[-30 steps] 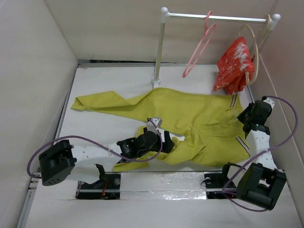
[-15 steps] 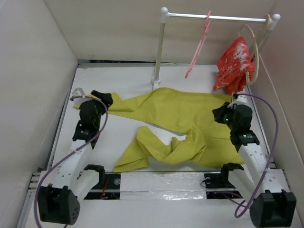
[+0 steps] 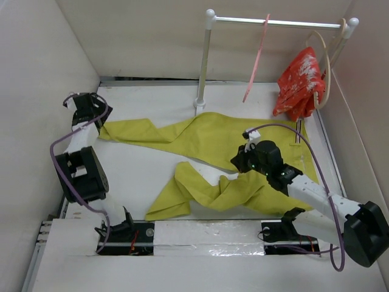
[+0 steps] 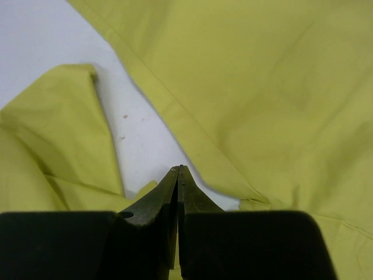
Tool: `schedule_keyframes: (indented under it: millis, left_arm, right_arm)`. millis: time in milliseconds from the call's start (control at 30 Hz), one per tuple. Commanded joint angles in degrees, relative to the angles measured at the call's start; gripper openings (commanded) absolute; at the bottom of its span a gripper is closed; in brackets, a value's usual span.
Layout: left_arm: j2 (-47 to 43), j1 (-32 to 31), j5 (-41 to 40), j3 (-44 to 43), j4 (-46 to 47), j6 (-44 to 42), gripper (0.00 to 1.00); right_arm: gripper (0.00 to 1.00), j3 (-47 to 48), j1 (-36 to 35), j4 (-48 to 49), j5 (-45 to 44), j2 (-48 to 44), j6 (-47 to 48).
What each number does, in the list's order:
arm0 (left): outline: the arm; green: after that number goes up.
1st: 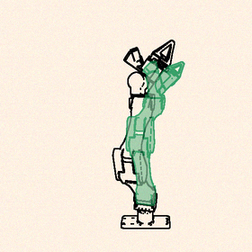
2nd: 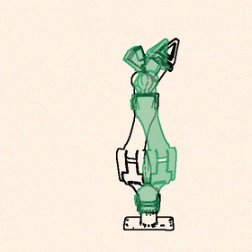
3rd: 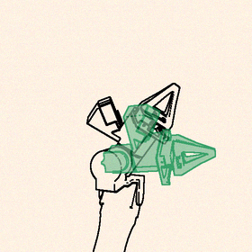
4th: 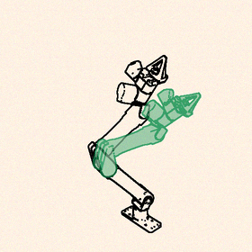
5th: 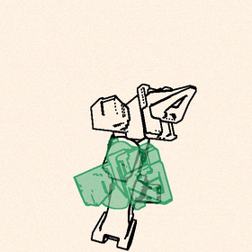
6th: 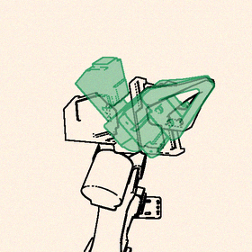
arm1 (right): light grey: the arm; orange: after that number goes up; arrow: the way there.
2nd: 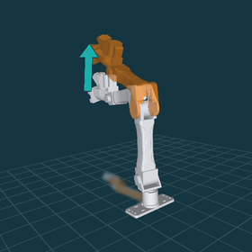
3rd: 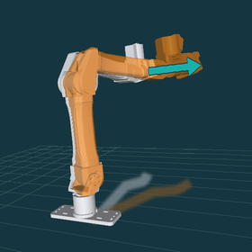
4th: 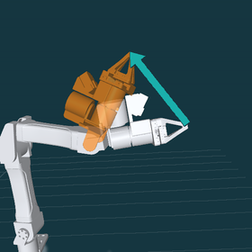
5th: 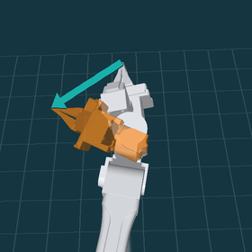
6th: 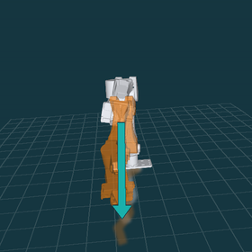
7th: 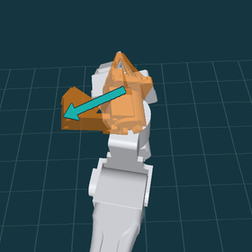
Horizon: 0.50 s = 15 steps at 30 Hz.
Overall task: Place the trousers on the hanger
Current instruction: Flatten out the trousers at the center of the board.
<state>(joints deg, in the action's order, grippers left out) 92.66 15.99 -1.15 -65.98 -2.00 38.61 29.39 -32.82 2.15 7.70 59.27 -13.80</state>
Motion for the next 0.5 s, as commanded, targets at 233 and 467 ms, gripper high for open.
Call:
schedule_keyframes:
  millis: [233, 467]
  left_arm:
    - [11.7, 6.0, 2.4, -10.8, -6.5, -8.7, 0.72]
    - [17.9, 6.0, 5.5, -13.1, -3.1, -8.8, 0.72]
  right_arm:
    - [0.08, -0.4, -5.0, 8.8, -1.3, 2.5, 1.6]
    - [0.09, -0.5, -6.0, 9.4, -0.8, 3.7, 1.7]
